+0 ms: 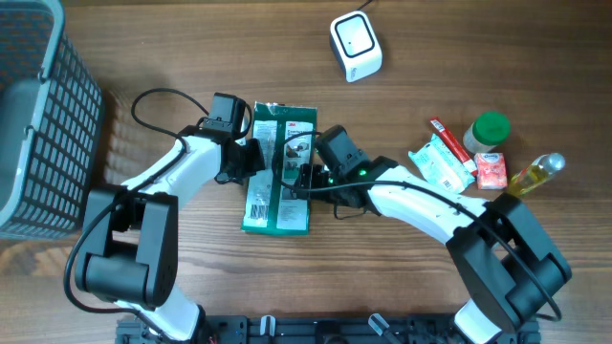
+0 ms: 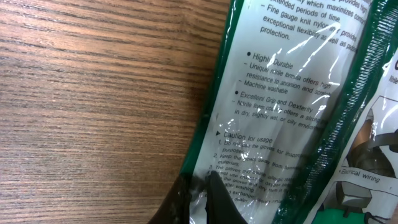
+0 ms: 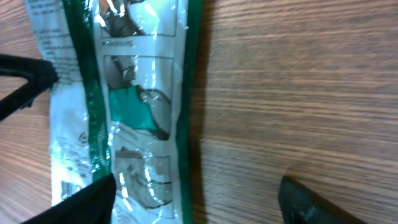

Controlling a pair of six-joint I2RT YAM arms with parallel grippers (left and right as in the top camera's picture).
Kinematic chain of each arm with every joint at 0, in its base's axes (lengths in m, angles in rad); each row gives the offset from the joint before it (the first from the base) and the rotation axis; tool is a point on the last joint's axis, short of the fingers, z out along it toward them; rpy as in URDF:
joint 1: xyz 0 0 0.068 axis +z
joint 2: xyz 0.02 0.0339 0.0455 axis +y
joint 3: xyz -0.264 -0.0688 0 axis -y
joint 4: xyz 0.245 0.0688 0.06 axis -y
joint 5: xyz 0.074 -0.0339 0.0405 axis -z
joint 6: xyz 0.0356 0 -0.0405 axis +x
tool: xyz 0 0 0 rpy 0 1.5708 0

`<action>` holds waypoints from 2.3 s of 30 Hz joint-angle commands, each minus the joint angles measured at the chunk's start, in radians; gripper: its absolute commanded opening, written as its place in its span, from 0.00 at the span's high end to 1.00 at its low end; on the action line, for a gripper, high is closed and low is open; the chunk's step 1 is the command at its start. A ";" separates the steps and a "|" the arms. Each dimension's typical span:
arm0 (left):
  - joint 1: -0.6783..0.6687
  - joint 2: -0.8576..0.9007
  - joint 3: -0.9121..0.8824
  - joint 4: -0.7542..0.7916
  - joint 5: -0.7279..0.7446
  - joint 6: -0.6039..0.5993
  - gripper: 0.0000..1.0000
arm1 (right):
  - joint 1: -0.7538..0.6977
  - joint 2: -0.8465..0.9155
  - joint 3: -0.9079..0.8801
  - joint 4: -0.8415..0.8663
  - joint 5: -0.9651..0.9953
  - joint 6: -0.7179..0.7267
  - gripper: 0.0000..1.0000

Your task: Scan the item barcode

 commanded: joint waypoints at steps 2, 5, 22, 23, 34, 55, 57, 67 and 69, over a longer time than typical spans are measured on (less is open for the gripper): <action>-0.011 0.044 -0.035 -0.023 -0.001 -0.015 0.96 | 0.029 0.036 -0.028 0.017 -0.056 0.086 0.31; -0.011 0.044 -0.035 -0.048 0.002 -0.014 0.96 | 0.030 0.078 -0.040 0.060 -0.117 0.107 0.40; -0.011 0.044 -0.098 -0.061 0.002 -0.014 0.96 | 0.030 0.164 -0.057 0.265 -0.269 0.148 0.73; -0.011 0.044 -0.098 -0.059 0.002 -0.014 0.96 | 0.032 0.166 -0.068 0.290 -0.270 0.150 0.74; -0.011 0.044 -0.098 -0.053 0.002 -0.014 0.96 | 0.046 0.170 -0.105 0.451 -0.269 0.151 0.70; -0.003 -0.097 0.006 -0.046 -0.275 0.111 0.96 | 0.018 0.206 -0.105 0.402 -0.375 -0.018 0.95; -0.003 -0.167 0.032 -0.038 -0.390 0.113 0.96 | 0.010 0.206 -0.105 0.402 -0.375 -0.019 0.96; 0.084 -0.263 0.034 -0.001 -0.409 0.152 0.53 | 0.002 0.183 -0.105 0.412 -0.430 -0.149 0.96; 0.100 -0.263 0.034 -0.003 -0.409 0.152 0.00 | -0.014 0.140 -0.105 0.401 -0.464 -0.216 0.96</action>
